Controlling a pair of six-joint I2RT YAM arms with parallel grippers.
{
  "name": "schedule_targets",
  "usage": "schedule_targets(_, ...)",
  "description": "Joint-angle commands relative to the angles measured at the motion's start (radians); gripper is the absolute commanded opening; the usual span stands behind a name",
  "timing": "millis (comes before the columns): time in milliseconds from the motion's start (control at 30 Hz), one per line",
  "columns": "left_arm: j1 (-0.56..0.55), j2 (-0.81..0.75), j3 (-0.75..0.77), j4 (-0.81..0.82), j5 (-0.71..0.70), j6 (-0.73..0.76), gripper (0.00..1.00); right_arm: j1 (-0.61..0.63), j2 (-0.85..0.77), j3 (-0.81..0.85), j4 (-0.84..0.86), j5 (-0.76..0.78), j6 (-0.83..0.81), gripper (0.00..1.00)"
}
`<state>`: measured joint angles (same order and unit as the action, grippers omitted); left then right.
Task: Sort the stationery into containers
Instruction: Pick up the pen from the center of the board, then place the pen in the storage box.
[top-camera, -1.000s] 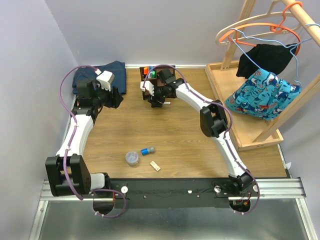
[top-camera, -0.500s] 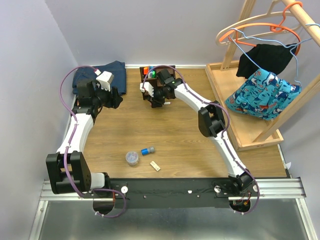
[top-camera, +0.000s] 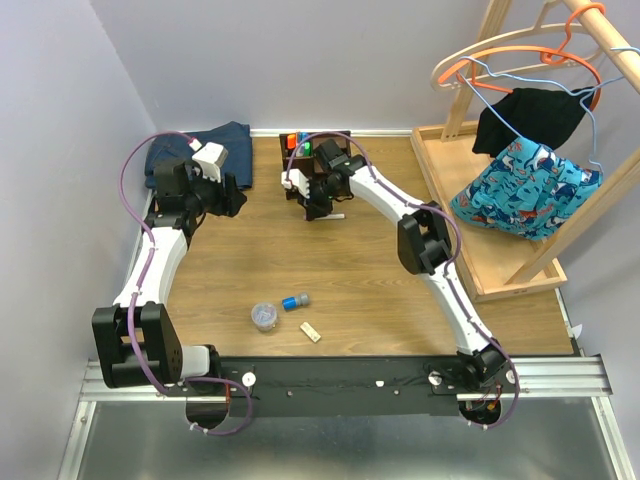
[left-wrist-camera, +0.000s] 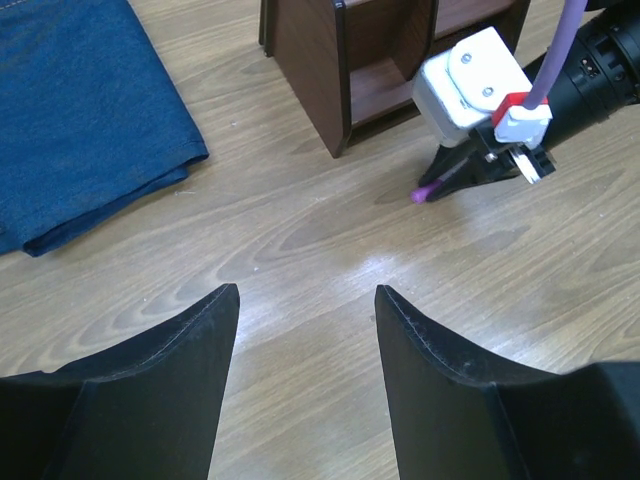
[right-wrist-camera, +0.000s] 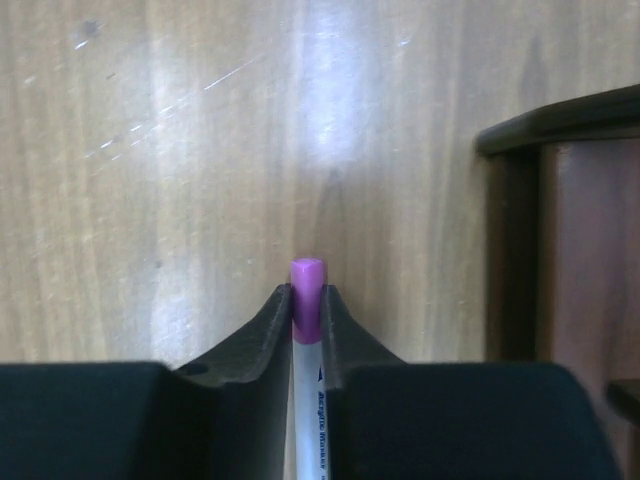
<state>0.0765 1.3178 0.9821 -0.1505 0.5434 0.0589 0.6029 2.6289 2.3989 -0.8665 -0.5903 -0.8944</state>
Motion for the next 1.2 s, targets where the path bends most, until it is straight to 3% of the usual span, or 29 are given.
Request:
schedule_targets(0, -0.009, -0.017, -0.02, 0.026, 0.032, -0.013, 0.66, 0.012, -0.007, -0.141, -0.141, 0.023, 0.02, 0.19)
schedule_targets(233, -0.014, -0.029, -0.01, 0.032, 0.033, -0.014, 0.66, 0.011, -0.219, -0.067, -0.014, -0.133, 0.253, 0.16)
schedule_targets(300, -0.014, -0.029, -0.008, 0.035, 0.033, -0.018, 0.66, 0.005, -0.301, -0.075, 0.099, -0.199, 0.352, 0.15)
schedule_targets(400, -0.017, -0.025, -0.006, 0.035, 0.038, -0.03, 0.66, -0.012, -0.442, -0.238, 0.454, -0.238, 0.68, 0.14)
schedule_targets(467, -0.02, -0.019, -0.005, 0.029, 0.039, -0.033, 0.66, -0.02, -0.484, -0.303, 0.734, -0.215, 0.782, 0.12)
schedule_targets(533, -0.023, -0.003, 0.006, 0.009, 0.043, -0.028, 0.66, -0.031, -0.5, -0.343, 0.903, -0.189, 0.92, 0.12)
schedule_targets(567, -0.023, 0.004, 0.01, 0.0, 0.043, -0.025, 0.66, -0.034, -0.494, -0.345, 1.035, -0.169, 0.957, 0.12)
schedule_targets(767, -0.026, 0.075, 0.098, -0.098, 0.044, 0.028, 0.66, -0.046, -0.379, -0.293, 1.384, -0.068, 1.062, 0.11)
schedule_targets(1167, -0.046, 0.213, 0.291, -0.326, 0.015, 0.146, 0.66, -0.077, -0.146, -0.231, 1.774, -0.009, 1.209, 0.1)
